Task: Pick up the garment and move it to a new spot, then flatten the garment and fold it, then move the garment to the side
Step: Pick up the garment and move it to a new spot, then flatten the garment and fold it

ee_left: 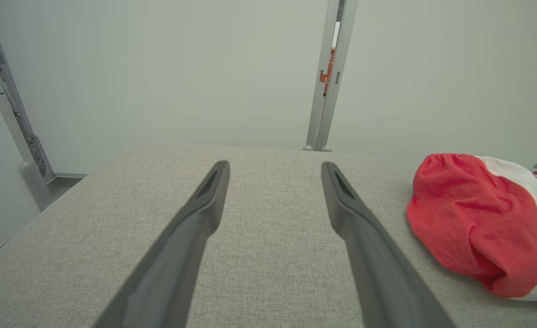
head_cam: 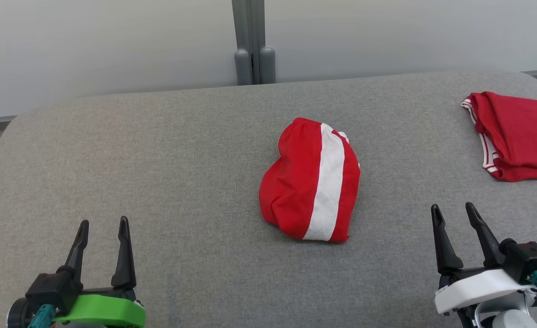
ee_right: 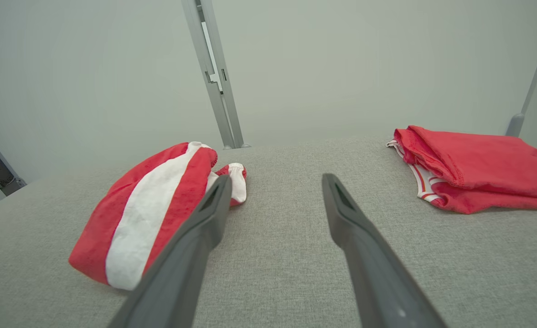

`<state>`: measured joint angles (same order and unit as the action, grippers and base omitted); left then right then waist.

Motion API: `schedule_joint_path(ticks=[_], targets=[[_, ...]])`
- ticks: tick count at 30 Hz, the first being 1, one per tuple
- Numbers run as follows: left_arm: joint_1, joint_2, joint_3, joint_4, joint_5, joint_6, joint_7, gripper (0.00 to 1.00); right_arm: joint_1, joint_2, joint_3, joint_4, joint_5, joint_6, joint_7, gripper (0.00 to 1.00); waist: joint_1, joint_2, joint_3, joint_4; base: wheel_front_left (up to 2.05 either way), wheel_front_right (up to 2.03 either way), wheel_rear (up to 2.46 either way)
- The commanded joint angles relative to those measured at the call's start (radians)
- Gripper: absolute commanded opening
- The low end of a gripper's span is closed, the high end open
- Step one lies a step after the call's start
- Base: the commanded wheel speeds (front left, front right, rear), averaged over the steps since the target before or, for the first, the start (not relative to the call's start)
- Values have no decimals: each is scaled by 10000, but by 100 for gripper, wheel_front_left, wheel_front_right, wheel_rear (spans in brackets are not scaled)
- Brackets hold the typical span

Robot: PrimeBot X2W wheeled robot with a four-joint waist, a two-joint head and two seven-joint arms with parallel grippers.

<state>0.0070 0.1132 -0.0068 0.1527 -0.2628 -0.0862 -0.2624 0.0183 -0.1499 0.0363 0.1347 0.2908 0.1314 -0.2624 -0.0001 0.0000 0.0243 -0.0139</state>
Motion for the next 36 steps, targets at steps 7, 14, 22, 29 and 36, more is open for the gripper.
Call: schedule_joint_path(ticks=[7,14,22,29,36], targets=[[98,-194,268,121,260,-261,-29,100,116,-2,31,44,52,-15,-34,100,1,0,2,-8,0,0,0],[-7,-323,420,206,426,-356,-29,100,93,4,37,98,95,-15,-32,100,1,0,47,-6,0,0,0],[-73,-412,521,277,558,-416,-29,100,100,11,24,153,138,-15,-32,100,1,0,74,34,0,0,0],[-100,-473,534,309,576,-431,-29,100,-122,10,127,189,148,-15,-32,100,1,0,126,88,0,0,0],[-340,-528,480,302,614,-446,-29,100,-1202,-464,734,317,145,-15,-34,100,1,0,415,276,0,0,0]])
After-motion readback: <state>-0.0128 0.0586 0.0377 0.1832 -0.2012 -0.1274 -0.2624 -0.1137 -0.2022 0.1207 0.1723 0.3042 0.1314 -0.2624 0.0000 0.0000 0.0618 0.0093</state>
